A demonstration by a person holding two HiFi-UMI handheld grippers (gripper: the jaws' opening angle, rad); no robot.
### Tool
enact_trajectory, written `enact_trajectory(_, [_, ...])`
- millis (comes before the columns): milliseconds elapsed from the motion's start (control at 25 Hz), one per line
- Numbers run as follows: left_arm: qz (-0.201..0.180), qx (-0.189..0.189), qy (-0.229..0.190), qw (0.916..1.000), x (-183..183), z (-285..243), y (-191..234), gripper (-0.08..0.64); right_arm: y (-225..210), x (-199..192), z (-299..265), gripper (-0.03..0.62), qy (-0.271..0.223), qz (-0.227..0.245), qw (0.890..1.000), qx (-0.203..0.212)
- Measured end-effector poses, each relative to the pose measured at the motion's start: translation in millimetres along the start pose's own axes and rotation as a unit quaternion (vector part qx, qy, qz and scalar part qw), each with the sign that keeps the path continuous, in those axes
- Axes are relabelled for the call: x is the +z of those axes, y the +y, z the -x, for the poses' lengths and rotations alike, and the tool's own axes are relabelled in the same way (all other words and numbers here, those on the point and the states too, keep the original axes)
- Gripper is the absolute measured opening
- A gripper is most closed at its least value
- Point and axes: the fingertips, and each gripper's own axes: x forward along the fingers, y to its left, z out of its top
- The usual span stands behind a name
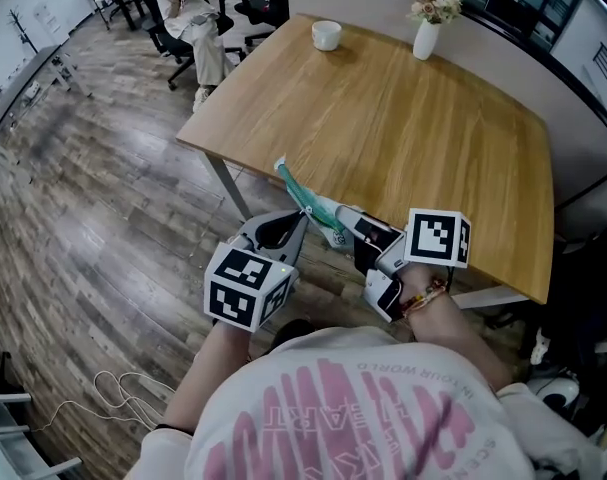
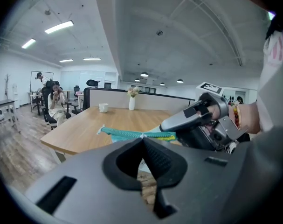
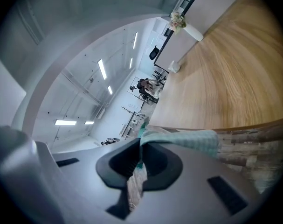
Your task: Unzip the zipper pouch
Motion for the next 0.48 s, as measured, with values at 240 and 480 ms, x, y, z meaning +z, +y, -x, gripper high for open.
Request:
enact_trajectory(240, [-0.009, -0.001, 0.018, 0.9998, -5, -17, -43, 0.005, -18, 0, 48, 0.006, -0.012, -0.016, 1.000, 0.000])
enact_trajectory(480, [-0.010, -0.001, 0.028, 0.9996, -10, -29, -83, 0.006, -37, -4, 95, 0.006, -0.024, -0.037, 0.999, 0.006])
